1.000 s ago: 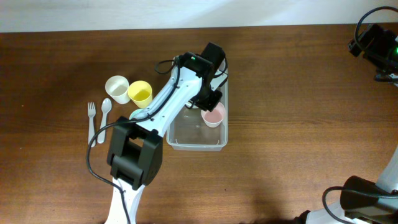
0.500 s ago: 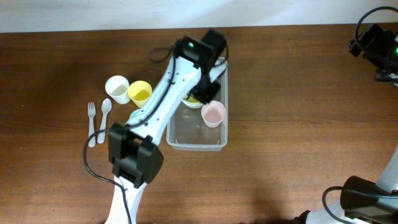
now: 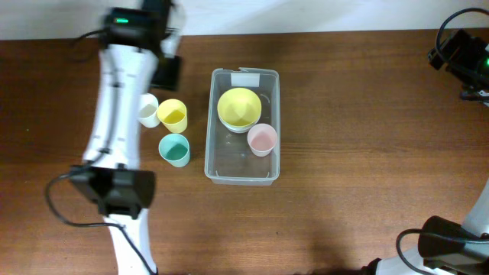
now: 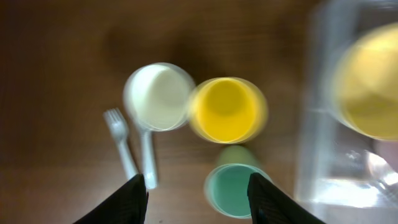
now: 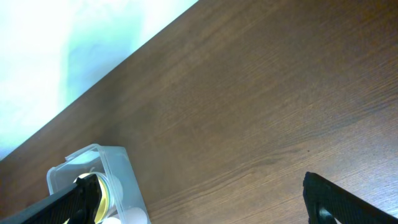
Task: Pack container
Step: 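Move left gripper to the white cup and grasp its rim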
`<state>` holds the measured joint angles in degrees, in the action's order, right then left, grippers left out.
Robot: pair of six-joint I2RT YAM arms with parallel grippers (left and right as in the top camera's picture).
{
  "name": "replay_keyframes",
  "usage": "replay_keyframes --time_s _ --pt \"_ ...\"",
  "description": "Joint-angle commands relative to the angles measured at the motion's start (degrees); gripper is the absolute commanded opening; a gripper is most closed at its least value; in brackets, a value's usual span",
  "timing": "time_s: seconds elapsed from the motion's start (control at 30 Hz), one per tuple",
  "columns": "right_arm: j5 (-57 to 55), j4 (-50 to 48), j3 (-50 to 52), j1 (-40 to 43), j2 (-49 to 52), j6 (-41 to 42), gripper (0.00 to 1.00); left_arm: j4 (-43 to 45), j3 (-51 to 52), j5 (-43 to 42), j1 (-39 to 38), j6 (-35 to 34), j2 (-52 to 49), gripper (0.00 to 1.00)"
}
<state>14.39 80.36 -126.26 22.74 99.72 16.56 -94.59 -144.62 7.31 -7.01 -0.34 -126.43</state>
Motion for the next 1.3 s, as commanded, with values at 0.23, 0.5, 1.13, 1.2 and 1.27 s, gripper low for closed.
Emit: replay_keyframes --time_s 0.23,0.5,1.13,1.2,1.27 --pt "-0.28 -0.20 0.04 0.15 0.20 0.44 0.99 14.36 20.41 -11.72 14.32 4.35 0.28 0.59" --pt "-0.28 -0.20 0.04 0.15 0.20 0.46 0.99 27.65 33.97 -11.61 15.61 4.33 0.28 0.59" --pt "-0.28 -0.17 0.04 0.15 0.20 0.46 0.99 38.58 43.19 -11.63 16.31 4.31 -0.26 0.04" --pt "-0.28 -0.17 0.04 0.15 0.20 0.46 0.99 37.62 41.88 -11.65 16.92 4.26 0.55 0.01" --pt "-0.28 -0.17 0.04 0.15 0.20 0.46 0.99 36.09 39.67 -11.63 17.31 4.28 1.33 0.01"
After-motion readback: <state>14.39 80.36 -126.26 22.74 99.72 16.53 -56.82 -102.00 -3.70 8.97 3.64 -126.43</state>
